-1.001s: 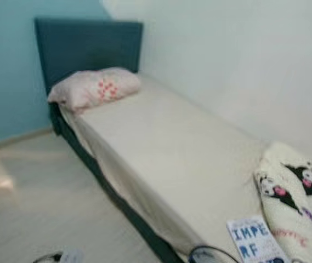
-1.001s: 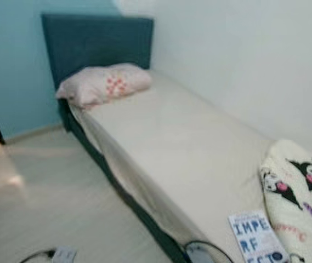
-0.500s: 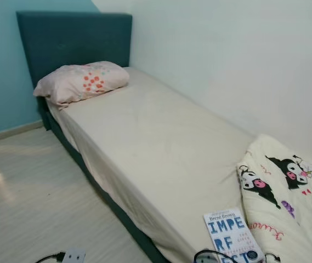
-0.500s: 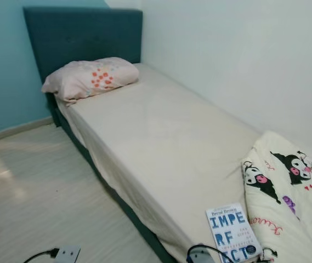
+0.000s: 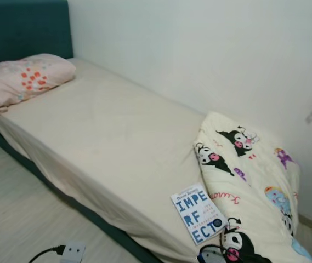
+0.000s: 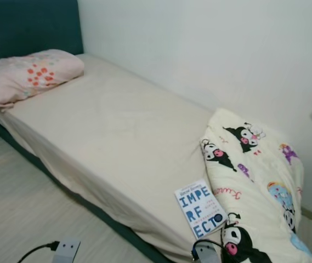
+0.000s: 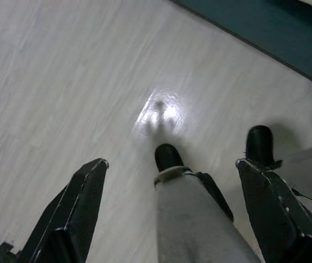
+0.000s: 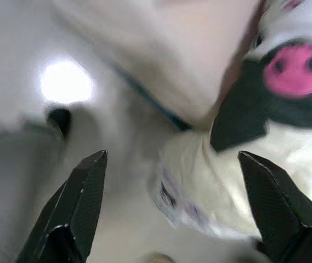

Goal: Clean up the room

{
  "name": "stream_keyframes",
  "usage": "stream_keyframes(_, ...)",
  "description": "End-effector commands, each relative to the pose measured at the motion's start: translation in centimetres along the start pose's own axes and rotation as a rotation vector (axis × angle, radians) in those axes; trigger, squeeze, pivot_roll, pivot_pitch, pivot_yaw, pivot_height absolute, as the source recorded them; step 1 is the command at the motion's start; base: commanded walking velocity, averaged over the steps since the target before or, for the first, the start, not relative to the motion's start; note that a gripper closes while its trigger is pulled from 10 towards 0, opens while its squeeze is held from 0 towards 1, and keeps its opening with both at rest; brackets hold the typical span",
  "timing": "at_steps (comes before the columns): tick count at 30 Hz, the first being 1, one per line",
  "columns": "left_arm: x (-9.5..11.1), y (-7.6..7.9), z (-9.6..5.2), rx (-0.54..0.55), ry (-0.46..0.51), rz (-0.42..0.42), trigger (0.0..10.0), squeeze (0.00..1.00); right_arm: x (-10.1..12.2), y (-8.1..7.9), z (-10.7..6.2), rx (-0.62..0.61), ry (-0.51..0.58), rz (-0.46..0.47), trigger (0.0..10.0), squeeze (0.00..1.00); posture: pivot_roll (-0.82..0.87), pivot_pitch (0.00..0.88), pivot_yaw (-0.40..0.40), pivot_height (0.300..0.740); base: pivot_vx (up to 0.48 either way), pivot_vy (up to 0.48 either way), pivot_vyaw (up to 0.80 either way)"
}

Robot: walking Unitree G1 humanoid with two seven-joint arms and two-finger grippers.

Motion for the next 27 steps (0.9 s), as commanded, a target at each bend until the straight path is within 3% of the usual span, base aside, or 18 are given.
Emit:
stream_keyframes(1,0.0,0.1,0.0,0.010,0.004,0.001,10.0,0.00,0.7,1.1,0.0,-0.034,0.035,0.090,10.0,0.00,0.12,0.000,-0.140,0.740,0.000,0.000,0.00)
stream_keyframes(2,0.0,0.1,0.0,0.010,0.004,0.001,10.0,0.00,0.7,1.1,0.0,-0.034,0.035,0.090,10.0,0.00,0.12,0.000,-0.140,0.740,0.000,0.000,0.00)
stream_keyframes(6,0.9,-0.1,0.1,0.022,0.034,-0.007,10.0,0.00,3.2,0.7,0.1,0.051,0.141,0.238,10.0,0.00,0.12,0.000,-0.142,0.740,0.000,0.000,0.00)
stream_keyframes(10,1.3,-0.2,0.2,0.026,0.047,-0.014,10.0,0.00,4.5,0.6,0.0,0.079,0.190,0.282,10.0,0.00,0.12,0.000,-0.142,0.740,0.000,0.000,0.00)
stream_keyframes(12,2.0,-0.2,0.3,0.028,0.073,-0.021,10.0,0.00,6.6,0.8,-0.1,0.110,0.264,0.355,10.0,0.00,0.12,0.000,-0.142,0.740,0.000,0.000,0.00)
stream_keyframes(16,3.4,-0.1,0.5,0.022,0.116,-0.029,10.0,0.00,8.8,1.6,-0.3,0.112,0.332,0.433,10.0,0.00,0.11,0.000,-0.142,0.740,0.000,0.000,0.00)
stream_keyframes(25,5.0,0.0,0.6,0.001,0.166,-0.087,10.0,0.00,9.8,2.2,-0.5,0.110,0.364,0.465,10.0,0.00,0.11,0.000,-0.145,0.740,0.000,0.000,0.00)
stream_keyframes(27,5.3,-0.4,0.6,0.029,0.188,-0.148,10.0,0.00,9.4,2.0,-0.4,0.121,0.359,0.475,10.0,0.00,0.11,0.000,-0.148,0.740,0.000,0.000,0.00)
Point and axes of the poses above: a point about 5 cm out from each wrist's last joint towards the gripper, its own z axis pointing out of the wrist towards the gripper, its own x axis along the axis of the wrist's last joint, y = z × x, the point moved 1 cm from there along z, pointing out of the wrist towards the gripper, and after that the axes turned 10 degrees about -z, right-handed, at the moved point
